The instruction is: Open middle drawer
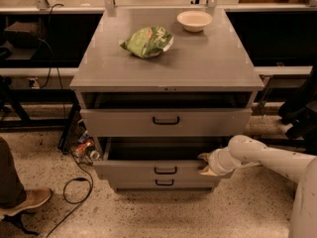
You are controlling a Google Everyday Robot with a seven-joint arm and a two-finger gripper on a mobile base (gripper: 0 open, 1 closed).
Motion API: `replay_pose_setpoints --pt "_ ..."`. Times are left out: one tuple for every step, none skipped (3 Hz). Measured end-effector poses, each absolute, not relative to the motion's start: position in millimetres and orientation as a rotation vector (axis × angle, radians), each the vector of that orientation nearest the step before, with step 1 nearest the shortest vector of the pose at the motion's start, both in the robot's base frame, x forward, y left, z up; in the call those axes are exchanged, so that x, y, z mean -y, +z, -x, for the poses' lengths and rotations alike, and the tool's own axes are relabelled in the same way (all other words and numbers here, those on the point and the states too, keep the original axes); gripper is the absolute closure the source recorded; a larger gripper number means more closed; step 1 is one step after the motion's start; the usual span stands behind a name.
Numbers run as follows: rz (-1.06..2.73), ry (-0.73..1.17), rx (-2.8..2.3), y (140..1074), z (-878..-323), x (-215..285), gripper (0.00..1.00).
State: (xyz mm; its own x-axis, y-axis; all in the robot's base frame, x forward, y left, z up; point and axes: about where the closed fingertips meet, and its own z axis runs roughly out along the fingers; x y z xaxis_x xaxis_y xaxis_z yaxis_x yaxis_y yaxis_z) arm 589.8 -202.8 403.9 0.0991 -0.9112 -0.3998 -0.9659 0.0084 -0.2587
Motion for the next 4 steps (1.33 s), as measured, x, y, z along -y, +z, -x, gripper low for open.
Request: replay_pose_setpoints --pt "1.897 0.159 -1.849 399 -578 207 1.0" --pt "1.879 0.159 -1.862 404 -571 209 1.0" --pt "1.879 0.159 -1.861 404 -571 209 1.0" --pt "1.88 0.168 -1.876 399 -566 211 1.0"
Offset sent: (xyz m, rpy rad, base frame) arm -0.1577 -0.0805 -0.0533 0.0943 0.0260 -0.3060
